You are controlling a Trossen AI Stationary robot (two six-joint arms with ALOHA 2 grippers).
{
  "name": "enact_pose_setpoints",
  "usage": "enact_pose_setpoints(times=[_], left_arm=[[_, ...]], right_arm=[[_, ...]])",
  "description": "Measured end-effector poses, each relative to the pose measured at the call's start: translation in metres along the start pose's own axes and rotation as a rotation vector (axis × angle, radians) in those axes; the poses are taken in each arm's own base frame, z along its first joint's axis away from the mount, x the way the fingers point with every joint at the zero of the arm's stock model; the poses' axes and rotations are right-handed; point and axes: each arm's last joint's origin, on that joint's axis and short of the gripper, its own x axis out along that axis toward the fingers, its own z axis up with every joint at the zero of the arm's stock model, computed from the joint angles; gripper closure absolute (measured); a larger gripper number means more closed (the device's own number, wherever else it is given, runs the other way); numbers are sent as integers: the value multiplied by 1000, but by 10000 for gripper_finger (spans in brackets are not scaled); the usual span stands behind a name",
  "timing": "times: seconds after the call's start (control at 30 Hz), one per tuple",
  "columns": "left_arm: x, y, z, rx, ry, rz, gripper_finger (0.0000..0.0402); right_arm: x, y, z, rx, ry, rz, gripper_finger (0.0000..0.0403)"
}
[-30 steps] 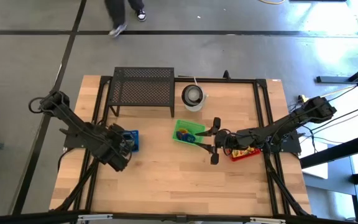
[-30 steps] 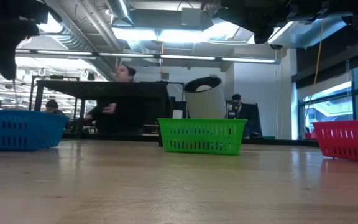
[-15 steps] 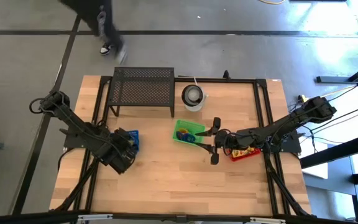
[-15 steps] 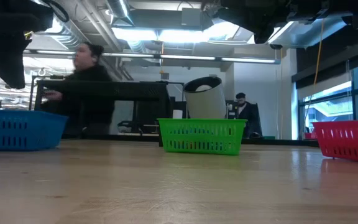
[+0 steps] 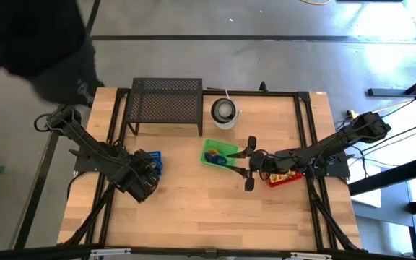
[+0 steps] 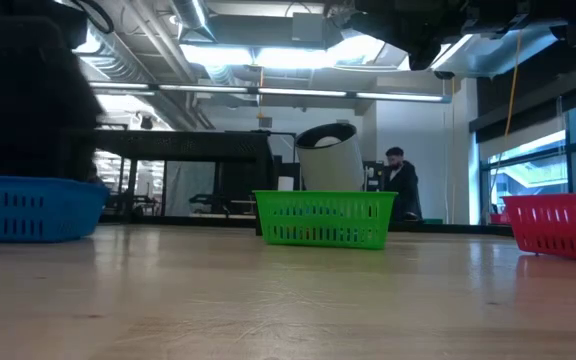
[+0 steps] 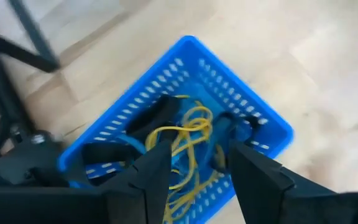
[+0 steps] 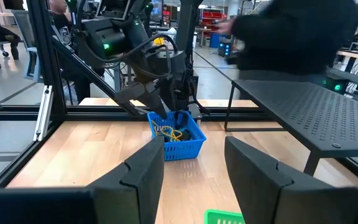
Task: Pick & Place Office Desk Supplies
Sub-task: Put the blue bin on the shelf
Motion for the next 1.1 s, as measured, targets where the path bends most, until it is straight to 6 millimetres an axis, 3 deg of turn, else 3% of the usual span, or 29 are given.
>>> enact_pose_setpoints(times=[0.27, 0.5, 0.6, 0.8, 1.1], left_arm=[[-2, -17, -3, 161, 80, -168, 243], [-2, -20, -3, 270, 64, -205, 220], [2, -19, 1, 185, -7, -178, 213], [21, -14, 10, -207, -54, -129, 210], [52, -14, 14, -291, -66, -164, 210]], right_arm=[[0, 0, 0, 0, 0, 0, 234], [0, 0, 0, 0, 1, -2, 234], [0, 0, 0, 0, 1, -2, 234], [0, 0, 0, 0, 1, -2, 234], [0, 0, 0, 0, 1, -1, 234]])
